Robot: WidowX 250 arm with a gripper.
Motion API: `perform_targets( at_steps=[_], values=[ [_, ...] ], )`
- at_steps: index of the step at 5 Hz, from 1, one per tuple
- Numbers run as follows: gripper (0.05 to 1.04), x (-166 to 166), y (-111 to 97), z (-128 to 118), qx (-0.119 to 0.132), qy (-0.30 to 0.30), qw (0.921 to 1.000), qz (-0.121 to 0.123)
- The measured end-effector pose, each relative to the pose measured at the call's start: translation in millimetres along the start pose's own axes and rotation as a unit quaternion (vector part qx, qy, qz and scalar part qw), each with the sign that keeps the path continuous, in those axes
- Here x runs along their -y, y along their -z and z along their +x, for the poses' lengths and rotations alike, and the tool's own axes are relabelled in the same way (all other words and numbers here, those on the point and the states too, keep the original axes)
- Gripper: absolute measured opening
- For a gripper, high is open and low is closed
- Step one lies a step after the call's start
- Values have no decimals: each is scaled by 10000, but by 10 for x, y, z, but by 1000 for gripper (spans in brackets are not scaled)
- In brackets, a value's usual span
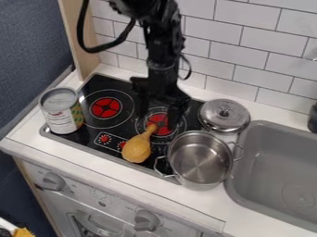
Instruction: Moved the brown object to the upper side of the burner
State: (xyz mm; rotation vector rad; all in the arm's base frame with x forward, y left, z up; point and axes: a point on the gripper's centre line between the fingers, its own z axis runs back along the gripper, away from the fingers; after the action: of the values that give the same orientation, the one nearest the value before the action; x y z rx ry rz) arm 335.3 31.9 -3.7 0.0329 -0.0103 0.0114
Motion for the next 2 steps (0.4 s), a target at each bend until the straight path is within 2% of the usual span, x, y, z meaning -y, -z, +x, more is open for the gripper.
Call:
perform_targets(
  at_steps=[2],
  values=[
    [1001,-62,191,-28,-134,-98,9998,115]
  ],
)
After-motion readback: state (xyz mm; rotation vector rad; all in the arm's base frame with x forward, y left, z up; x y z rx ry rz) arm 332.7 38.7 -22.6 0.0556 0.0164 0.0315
